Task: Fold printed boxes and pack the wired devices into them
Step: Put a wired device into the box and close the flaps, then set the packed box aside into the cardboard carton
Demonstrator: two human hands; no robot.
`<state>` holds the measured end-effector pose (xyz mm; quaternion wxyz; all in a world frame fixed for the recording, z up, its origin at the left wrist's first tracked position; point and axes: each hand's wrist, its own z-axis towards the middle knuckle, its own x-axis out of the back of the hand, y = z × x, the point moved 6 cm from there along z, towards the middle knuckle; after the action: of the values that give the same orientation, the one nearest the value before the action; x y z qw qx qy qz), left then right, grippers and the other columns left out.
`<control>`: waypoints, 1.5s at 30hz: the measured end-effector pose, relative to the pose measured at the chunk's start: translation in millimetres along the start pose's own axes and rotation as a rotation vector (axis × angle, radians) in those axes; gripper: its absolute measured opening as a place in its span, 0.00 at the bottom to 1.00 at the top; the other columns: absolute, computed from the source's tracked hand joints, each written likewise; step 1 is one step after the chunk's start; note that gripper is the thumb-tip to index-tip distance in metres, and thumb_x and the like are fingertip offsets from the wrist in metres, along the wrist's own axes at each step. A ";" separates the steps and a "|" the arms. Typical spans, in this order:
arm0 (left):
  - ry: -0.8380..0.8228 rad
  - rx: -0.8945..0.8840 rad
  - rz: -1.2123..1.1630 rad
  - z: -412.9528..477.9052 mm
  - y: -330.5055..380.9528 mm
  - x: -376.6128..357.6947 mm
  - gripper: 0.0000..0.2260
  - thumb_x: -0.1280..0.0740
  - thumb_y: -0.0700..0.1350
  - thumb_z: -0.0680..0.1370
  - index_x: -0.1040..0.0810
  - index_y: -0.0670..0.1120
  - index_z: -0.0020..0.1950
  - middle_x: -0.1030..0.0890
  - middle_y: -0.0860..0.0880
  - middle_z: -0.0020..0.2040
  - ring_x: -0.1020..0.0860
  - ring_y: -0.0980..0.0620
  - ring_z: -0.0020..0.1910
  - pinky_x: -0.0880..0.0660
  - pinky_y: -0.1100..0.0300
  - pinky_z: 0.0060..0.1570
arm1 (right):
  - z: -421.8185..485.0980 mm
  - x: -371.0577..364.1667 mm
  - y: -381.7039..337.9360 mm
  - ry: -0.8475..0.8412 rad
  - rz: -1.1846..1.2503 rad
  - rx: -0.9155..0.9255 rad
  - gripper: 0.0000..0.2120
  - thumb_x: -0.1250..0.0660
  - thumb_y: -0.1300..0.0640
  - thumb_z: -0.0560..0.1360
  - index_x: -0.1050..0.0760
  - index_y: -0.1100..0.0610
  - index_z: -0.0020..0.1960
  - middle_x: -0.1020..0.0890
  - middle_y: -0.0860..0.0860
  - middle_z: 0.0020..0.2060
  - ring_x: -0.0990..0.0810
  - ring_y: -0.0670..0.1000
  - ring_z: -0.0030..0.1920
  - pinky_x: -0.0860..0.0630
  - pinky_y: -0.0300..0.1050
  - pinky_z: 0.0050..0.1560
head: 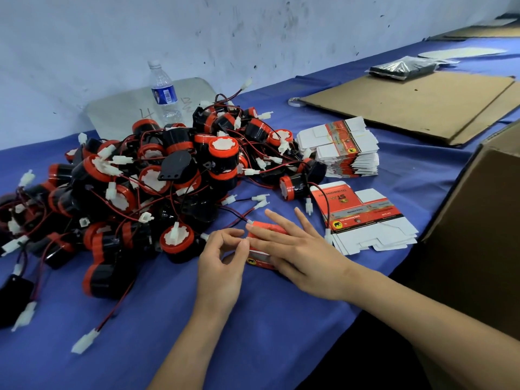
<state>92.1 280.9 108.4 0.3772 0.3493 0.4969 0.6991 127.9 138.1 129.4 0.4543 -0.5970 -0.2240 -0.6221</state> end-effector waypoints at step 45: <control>-0.248 -0.055 0.130 -4.0 -6.7 -22.5 0.23 0.30 0.37 0.75 0.29 0.62 0.60 0.19 0.56 0.50 0.20 0.64 0.48 0.30 0.77 0.49 | -119.9 174.0 150.1 1.734 2.192 -0.063 0.23 0.34 0.46 0.77 0.26 0.68 0.52 0.17 0.66 0.49 0.18 0.64 0.54 0.18 0.56 0.49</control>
<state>100.6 260.9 98.4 0.3991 0.4542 0.4035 0.6867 210.1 -85.2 232.1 0.6823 0.0943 0.7139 -0.1259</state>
